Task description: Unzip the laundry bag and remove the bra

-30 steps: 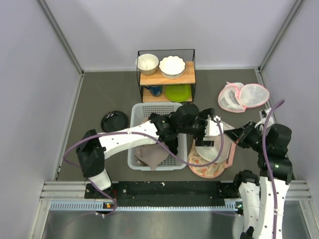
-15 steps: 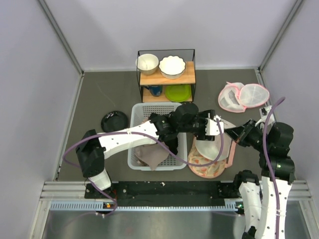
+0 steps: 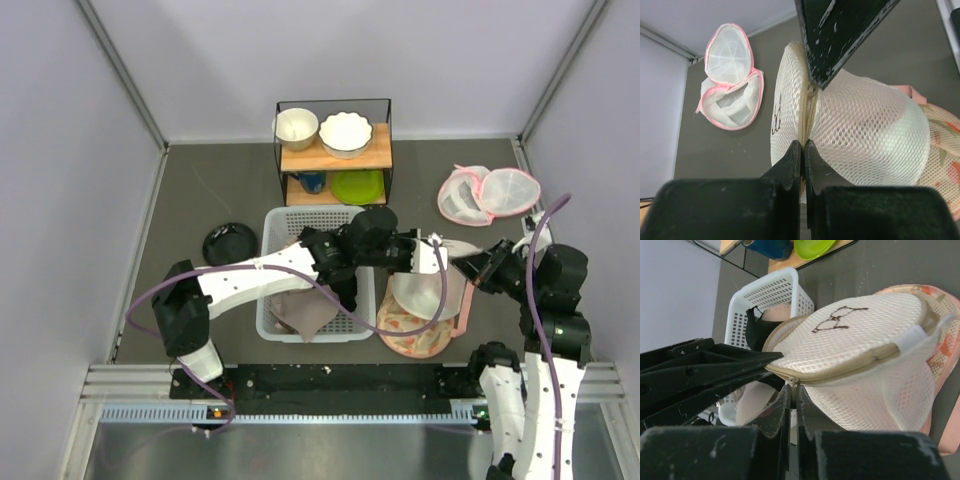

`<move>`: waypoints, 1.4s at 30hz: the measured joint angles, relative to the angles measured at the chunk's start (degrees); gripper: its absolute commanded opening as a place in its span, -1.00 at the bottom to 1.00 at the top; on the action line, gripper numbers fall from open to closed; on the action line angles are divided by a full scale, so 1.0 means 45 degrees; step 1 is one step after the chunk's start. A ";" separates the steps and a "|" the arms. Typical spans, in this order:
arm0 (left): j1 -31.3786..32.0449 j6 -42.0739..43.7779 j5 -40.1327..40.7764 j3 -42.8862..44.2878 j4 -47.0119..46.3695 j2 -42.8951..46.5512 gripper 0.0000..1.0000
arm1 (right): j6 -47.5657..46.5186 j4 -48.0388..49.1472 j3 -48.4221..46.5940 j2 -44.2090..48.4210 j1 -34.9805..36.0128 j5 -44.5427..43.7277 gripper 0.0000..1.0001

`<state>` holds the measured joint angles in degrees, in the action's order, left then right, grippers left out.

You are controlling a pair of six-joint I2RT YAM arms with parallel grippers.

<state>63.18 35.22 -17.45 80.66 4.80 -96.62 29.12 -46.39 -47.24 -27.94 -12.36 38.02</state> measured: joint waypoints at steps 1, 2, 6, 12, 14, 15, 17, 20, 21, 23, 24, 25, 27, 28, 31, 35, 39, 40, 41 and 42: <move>-0.0083 0.0034 -0.0010 -0.0073 -0.0087 0.0019 -1.00 | 0.0010 0.0005 0.0019 -0.0019 0.0005 -0.0121 -1.00; -0.0170 0.0078 -0.0019 -0.0189 -0.0141 0.0073 -1.00 | 0.0015 0.0063 0.0083 -0.0034 0.0015 -0.0214 -1.00; -0.0714 0.0243 -0.0112 -0.1205 -0.0296 0.0656 -1.00 | 0.0083 0.0097 0.0452 -0.0180 0.0058 -0.0525 -1.00; -0.1137 0.0408 -0.0151 -0.2268 -0.0306 0.1540 -1.00 | 0.0131 0.0073 0.0500 -0.0330 0.0058 -0.0947 -1.00; -0.1141 0.0403 -0.0204 -0.2351 -0.0384 0.1637 -1.00 | 0.0151 0.0083 0.0500 -0.0330 0.0063 -0.1015 -1.00; -0.1141 0.0398 -0.0223 -0.2361 -0.0393 0.1642 -1.00 | 0.0155 0.0083 0.0500 -0.0335 0.0073 -0.1044 -1.00; -0.1141 0.0335 -0.0301 -0.2361 -0.0398 0.1642 -1.00 | 0.0160 0.0097 0.0500 -0.0374 0.0073 -0.1073 -0.96; -0.1151 0.0136 -0.0515 -0.2356 -0.0389 0.1642 -1.00 | 0.0175 0.0117 0.0491 -0.0481 0.0078 -0.1035 0.14; -0.1166 0.0024 -0.0607 -0.2356 -0.0369 0.1642 -1.00 | 0.0214 0.0112 0.0486 -0.0529 0.0078 -0.1049 0.31; -0.1200 -0.0325 -0.0738 -0.2210 -0.0194 0.1608 -1.00 | 0.0189 0.0117 0.0461 -0.0602 0.0073 -0.1107 0.58; -0.1200 -0.0476 -0.0758 -0.2089 -0.0097 0.1574 -1.00 | 0.0126 0.0078 0.0413 -0.0617 0.0078 -0.1180 0.60; -0.1175 -0.0690 -0.0787 -0.1894 0.0019 0.1545 -1.00 | 0.0160 0.0083 0.0345 -0.0617 0.0078 -0.1224 0.61; -0.1083 -0.1010 -0.0782 -0.1603 0.0058 0.1481 -1.00 | 0.0141 0.0073 0.0097 -0.0617 0.0078 -0.1379 0.61; -0.0957 -0.1185 -0.0733 -0.1462 0.0087 0.1457 -1.00 | 0.0141 0.0087 -0.0034 -0.0617 0.0078 -0.1443 0.61; -0.0330 -0.1583 -0.0466 -0.1146 0.0214 0.1355 -0.82 | 0.0136 0.0121 -0.0321 -0.0607 0.0078 -0.1637 0.62; 0.0622 -0.2336 -0.0131 -0.0588 0.1025 0.1005 0.83 | 0.0107 0.0063 -0.0452 -0.0593 0.0078 -0.2074 0.63; 0.0860 -0.2822 0.0063 0.0442 0.2093 0.0544 0.98 | 0.0078 -0.0136 -0.0661 -0.0593 0.0078 -0.2594 0.62; 0.0816 -0.2914 0.0204 0.0631 0.2278 0.0520 0.98 | 0.0049 -0.0175 -0.0733 -0.0593 0.0078 -0.2705 0.62; 0.0787 -0.2982 0.0393 0.0758 0.2443 0.0520 0.98 | 0.0015 -0.0185 -0.0782 -0.0593 0.0078 -0.2788 0.63; 0.0743 -0.3099 0.0554 0.0923 0.2671 0.0525 0.98 | -0.0010 -0.0185 -0.0792 -0.0593 0.0073 -0.2832 0.63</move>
<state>66.52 21.28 -14.96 84.82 16.82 -94.26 29.08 -47.22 -50.81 -30.61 -12.03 25.28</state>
